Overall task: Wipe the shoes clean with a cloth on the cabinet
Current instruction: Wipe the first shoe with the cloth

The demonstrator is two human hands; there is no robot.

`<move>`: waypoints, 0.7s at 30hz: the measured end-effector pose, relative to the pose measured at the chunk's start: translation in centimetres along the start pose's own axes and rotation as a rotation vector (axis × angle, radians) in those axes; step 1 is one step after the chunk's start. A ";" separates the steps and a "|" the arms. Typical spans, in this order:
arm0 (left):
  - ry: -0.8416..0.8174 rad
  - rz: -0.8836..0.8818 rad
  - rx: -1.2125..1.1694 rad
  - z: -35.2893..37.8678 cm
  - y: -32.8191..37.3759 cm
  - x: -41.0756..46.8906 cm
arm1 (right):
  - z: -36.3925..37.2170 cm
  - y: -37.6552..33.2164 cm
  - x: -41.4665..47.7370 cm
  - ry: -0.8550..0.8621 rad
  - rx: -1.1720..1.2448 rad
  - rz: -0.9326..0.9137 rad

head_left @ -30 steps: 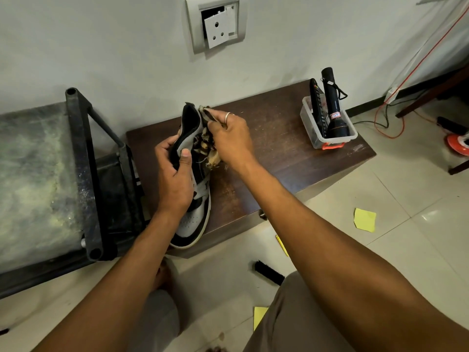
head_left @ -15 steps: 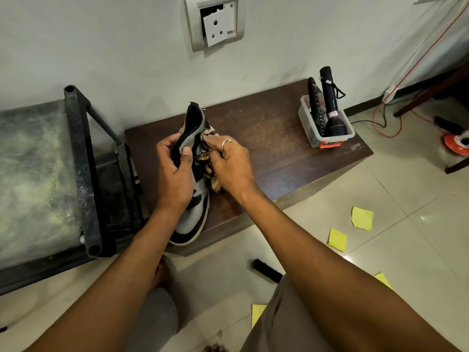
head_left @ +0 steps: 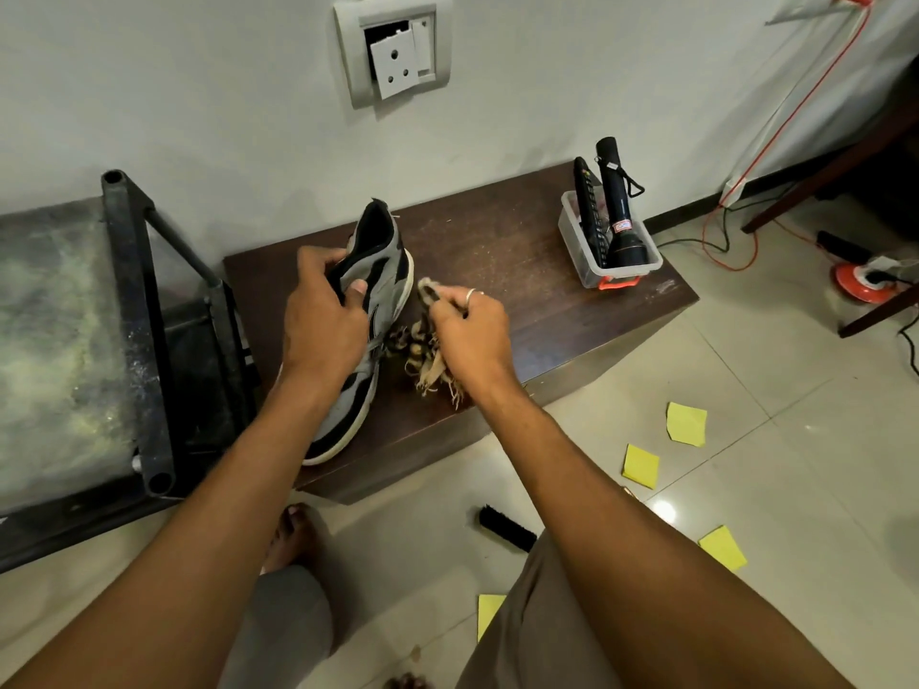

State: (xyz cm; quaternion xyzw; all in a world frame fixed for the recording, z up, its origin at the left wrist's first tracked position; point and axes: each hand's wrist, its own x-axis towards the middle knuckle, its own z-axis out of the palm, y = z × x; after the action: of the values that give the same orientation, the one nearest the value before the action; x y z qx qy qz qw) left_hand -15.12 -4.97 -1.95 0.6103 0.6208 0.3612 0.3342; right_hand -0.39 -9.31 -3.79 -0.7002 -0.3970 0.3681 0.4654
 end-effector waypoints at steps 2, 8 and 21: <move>0.007 -0.003 0.050 -0.1 0.7 0.1 | -0.3 0.1 0.8 0.072 0.033 -0.004; -0.174 -0.003 0.032 0.0 0.5 0.8 | -1.1 0.3 2.5 0.110 0.090 -0.067; -0.209 0.047 0.046 0.8 1.0 0.4 | -2.5 1.0 3.0 0.129 -0.080 -0.074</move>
State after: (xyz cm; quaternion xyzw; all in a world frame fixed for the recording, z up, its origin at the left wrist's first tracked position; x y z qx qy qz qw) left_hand -13.94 -4.57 -1.50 0.6667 0.5760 0.2890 0.3743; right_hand 3.25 -7.77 -4.39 -0.7252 -0.4063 0.2886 0.4750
